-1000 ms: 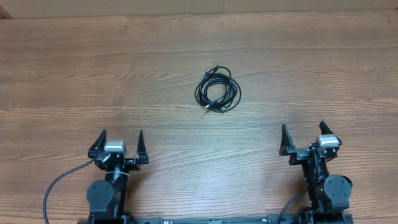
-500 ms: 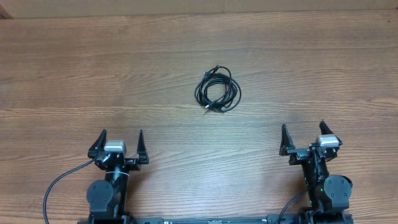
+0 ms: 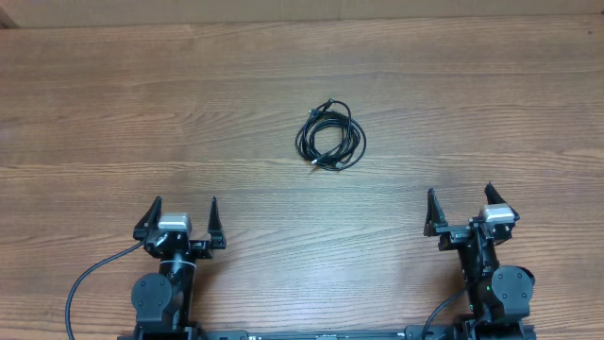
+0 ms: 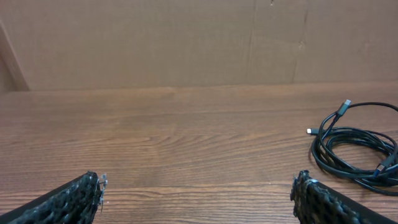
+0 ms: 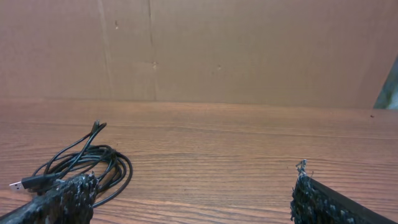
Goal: Untangle cables
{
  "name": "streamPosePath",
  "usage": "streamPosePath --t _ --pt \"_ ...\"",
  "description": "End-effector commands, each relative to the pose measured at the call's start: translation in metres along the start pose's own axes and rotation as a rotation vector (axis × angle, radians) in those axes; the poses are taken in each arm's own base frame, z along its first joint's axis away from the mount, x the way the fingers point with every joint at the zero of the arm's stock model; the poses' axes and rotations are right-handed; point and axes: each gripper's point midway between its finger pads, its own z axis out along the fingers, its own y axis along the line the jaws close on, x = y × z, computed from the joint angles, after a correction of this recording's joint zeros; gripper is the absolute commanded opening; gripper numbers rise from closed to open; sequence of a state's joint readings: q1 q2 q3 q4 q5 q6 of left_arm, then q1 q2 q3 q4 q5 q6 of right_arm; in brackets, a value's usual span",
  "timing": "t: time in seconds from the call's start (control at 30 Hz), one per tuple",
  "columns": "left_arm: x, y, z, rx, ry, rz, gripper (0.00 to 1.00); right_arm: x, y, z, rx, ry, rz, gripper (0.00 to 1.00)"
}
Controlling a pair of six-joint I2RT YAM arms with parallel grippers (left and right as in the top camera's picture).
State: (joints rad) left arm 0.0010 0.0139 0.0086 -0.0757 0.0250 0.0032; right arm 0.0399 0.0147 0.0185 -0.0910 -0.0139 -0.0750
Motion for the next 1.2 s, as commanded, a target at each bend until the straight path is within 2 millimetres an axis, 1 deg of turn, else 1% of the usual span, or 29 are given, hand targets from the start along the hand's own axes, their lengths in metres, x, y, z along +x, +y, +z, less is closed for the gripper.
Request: streamPosePath --t 0.0,0.7,0.73,0.8,0.83,0.87,0.9,0.93,1.0,1.03,1.07,1.1,1.17 --pt "0.001 0.002 0.0 -0.012 -0.002 0.016 1.0 0.001 -0.002 0.0 0.012 -0.008 -0.002 1.0" --pt "0.0 0.001 0.0 -0.005 -0.005 0.008 1.0 0.001 -0.002 0.0 0.012 -0.008 -0.002 1.0" --pt "-0.002 -0.007 0.0 0.041 -0.011 -0.034 0.99 0.001 -0.002 0.0 0.012 -0.008 -0.002 1.0" --pt "-0.007 -0.043 -0.006 0.258 -0.006 -0.229 1.0 0.001 -0.002 0.0 0.012 -0.008 -0.002 1.0" --pt "-0.012 -0.067 -0.014 0.405 0.02 -0.36 1.0 0.001 -0.002 0.0 0.012 -0.008 -0.002 1.0" --pt "-0.013 -0.082 -0.022 0.504 0.055 -0.446 0.99 0.001 -0.002 0.0 0.012 -0.008 -0.002 1.0" --pt "-0.017 -0.1 -0.034 0.629 0.122 -0.591 1.0 0.001 -0.002 0.0 0.012 -0.008 -0.002 1.0" --pt "-0.017 -0.108 -0.04 0.681 0.174 -0.685 1.0 0.001 -0.002 0.0 0.012 -0.008 -0.002 1.0" --pt "-0.021 -0.112 -0.043 0.708 0.215 -0.798 1.0 0.001 -0.002 0.0 0.012 -0.008 -0.002 1.0" --pt "-0.029 -0.115 -0.047 0.744 0.206 -0.828 0.99 0.001 -0.002 0.0 0.012 -0.008 -0.002 1.0" --pt "-0.046 -0.119 -0.054 0.805 0.155 -0.812 0.99 0.001 -0.002 0.0 0.012 -0.008 -0.002 1.0" --pt "-0.067 -0.123 -0.064 0.876 0.068 -0.757 0.99 0.001 -0.002 0.0 0.012 -0.008 -0.002 1.0" --pt "-0.116 -0.127 -0.096 1.006 -0.185 -0.592 1.0 0.001 -0.002 0.0 0.012 -0.008 -0.002 1.0"
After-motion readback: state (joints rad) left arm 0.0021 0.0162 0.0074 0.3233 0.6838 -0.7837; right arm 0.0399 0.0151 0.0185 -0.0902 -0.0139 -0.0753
